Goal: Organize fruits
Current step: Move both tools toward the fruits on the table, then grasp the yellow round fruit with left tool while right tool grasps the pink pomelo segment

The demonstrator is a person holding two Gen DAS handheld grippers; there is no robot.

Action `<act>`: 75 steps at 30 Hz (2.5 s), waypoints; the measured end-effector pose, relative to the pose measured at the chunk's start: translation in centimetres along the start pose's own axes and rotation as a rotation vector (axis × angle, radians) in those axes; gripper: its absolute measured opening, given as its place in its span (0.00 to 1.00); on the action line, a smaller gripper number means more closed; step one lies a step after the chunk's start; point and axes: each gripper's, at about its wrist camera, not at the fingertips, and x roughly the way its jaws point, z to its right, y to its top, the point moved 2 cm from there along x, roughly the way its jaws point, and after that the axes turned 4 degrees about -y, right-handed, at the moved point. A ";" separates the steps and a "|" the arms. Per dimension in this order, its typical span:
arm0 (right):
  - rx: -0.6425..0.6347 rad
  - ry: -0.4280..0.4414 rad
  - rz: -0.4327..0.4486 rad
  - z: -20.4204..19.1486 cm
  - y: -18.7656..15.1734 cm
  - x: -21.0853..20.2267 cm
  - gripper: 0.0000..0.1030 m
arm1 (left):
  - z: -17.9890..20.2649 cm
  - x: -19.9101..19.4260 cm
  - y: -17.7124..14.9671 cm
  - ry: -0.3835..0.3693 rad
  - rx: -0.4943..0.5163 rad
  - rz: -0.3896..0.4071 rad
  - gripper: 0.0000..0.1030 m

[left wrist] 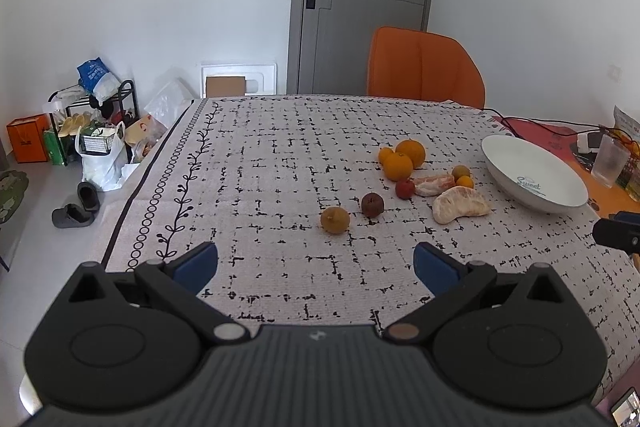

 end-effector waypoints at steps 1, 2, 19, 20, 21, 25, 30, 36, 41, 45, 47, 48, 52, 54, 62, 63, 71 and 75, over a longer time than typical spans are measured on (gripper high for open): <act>0.001 0.001 0.001 0.0 0.0 0.0 1.00 | 0.0 0.0 0.0 -0.007 0.002 -0.001 1.00; 0.000 0.000 0.001 0.0 0.0 0.0 1.00 | 0.0 0.0 0.0 -0.014 0.003 0.001 1.00; 0.002 -0.030 0.007 0.3 -0.2 0.2 1.00 | 0.3 0.0 0.0 -0.040 0.005 -0.004 1.00; 0.000 -0.034 0.007 0.2 -0.2 0.2 1.00 | 0.3 0.1 0.0 -0.040 0.006 -0.005 1.00; -0.003 -0.035 0.005 0.2 -0.3 0.3 1.00 | 0.3 0.1 0.0 -0.038 0.007 -0.005 1.00; -0.003 -0.033 0.001 0.1 -0.3 0.4 1.00 | 0.3 0.1 -0.1 -0.041 0.005 -0.007 1.00; 0.000 -0.036 0.002 0.2 -0.2 0.4 1.00 | 0.2 0.0 -0.1 -0.040 0.002 -0.005 1.00; 0.022 -0.027 0.002 0.3 -0.2 0.4 1.00 | 0.3 -0.2 0.2 -0.046 0.001 0.003 1.00; 0.030 -0.023 -0.001 0.5 -0.5 0.6 1.00 | 0.7 -0.1 0.4 -0.049 0.009 0.005 1.00; 0.007 -0.019 0.015 0.5 -0.6 0.7 1.00 | 1.0 0.1 0.6 -0.057 0.010 0.019 1.00; 0.012 -0.011 0.014 0.7 -0.6 1.0 1.00 | 1.1 0.3 0.7 -0.060 0.011 0.026 1.00; 0.018 -0.007 0.013 0.8 -0.7 1.1 1.00 | 1.2 0.4 0.7 -0.060 0.012 0.026 1.00; 0.007 0.009 0.011 0.8 -0.8 1.7 1.00 | 1.3 1.1 0.9 -0.075 0.013 0.025 0.99; 0.001 0.001 0.017 0.8 -0.8 2.0 1.00 | 1.3 1.6 1.0 -0.083 0.006 0.019 0.98; 0.016 0.005 0.014 1.7 -0.8 3.0 1.00 | 1.8 3.8 1.1 -0.093 0.005 0.002 0.98; 0.018 0.005 0.011 1.8 -0.8 3.3 1.00 | 1.8 4.0 1.2 -0.095 0.005 0.001 0.98; 0.057 0.005 -0.032 2.5 -1.0 5.4 1.00 | 1.7 6.5 1.1 -0.102 -0.003 -0.026 0.84; 0.060 0.003 -0.053 2.3 -0.9 6.6 1.00 | 1.2 7.8 1.1 -0.094 -0.024 -0.041 0.77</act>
